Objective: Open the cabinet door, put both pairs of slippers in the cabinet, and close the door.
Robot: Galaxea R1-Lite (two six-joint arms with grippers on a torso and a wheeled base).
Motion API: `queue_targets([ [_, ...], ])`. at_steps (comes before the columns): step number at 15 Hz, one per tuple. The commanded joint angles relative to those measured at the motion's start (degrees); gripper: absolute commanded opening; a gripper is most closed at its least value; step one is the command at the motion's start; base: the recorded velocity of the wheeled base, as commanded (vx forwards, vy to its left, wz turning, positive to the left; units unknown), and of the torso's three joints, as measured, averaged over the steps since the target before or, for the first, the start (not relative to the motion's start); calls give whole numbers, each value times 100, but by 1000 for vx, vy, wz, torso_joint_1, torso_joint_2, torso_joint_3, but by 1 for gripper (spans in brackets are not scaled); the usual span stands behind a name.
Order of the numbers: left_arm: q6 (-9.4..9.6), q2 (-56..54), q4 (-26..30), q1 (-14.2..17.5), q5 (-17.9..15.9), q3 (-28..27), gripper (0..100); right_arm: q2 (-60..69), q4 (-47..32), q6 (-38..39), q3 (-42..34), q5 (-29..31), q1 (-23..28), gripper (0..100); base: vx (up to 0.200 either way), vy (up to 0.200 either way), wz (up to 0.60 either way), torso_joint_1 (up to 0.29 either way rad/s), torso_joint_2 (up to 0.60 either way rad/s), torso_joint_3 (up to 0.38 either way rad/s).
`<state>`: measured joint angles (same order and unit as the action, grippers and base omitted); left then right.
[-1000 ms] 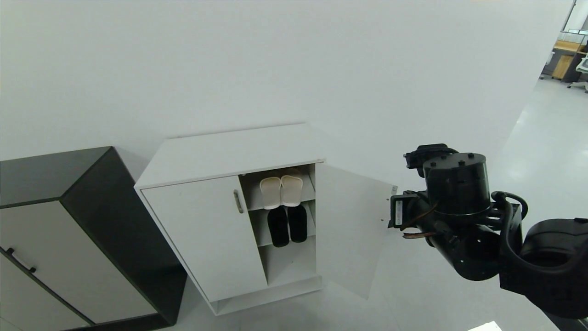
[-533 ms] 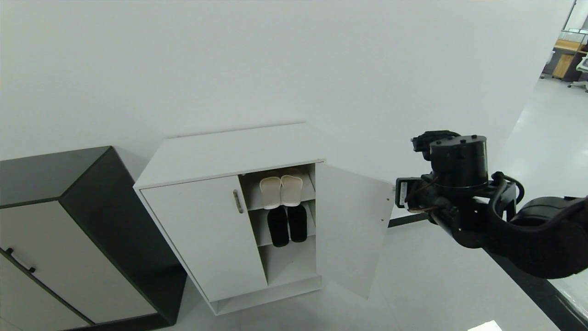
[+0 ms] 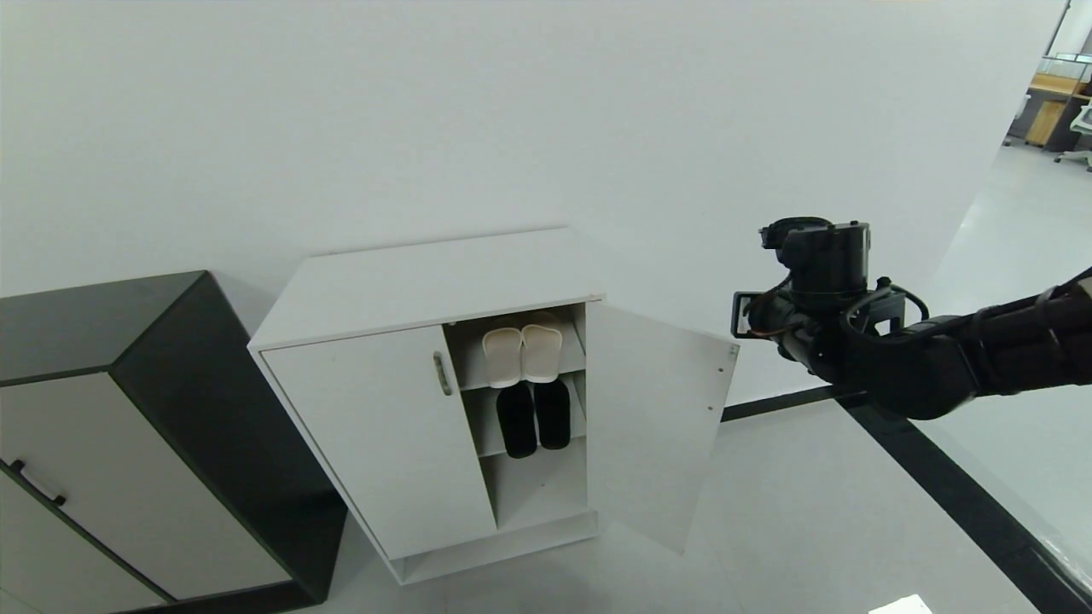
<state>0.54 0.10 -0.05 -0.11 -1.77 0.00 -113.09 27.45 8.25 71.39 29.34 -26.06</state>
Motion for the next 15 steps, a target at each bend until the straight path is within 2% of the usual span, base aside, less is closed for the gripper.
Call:
queue_targets([
  [1,-1,8,-4,2,1,0,0,-688,14,36,349,-34,207,0,0,0,0,0,0,0],
  [5,-1,8,-4,2,1,0,0,-1154,76,168,604,-104,374,0,0,0,0,0,0,0],
  [9,-10,8,5,2,1,0,0,-1549,674,150,666,-491,471,0,0,0,0,0,0,0],
  [15,-10,8,-4,2,1,0,0,-1786,674,150,877,-614,620,0,0,0,0,0,0,0],
])
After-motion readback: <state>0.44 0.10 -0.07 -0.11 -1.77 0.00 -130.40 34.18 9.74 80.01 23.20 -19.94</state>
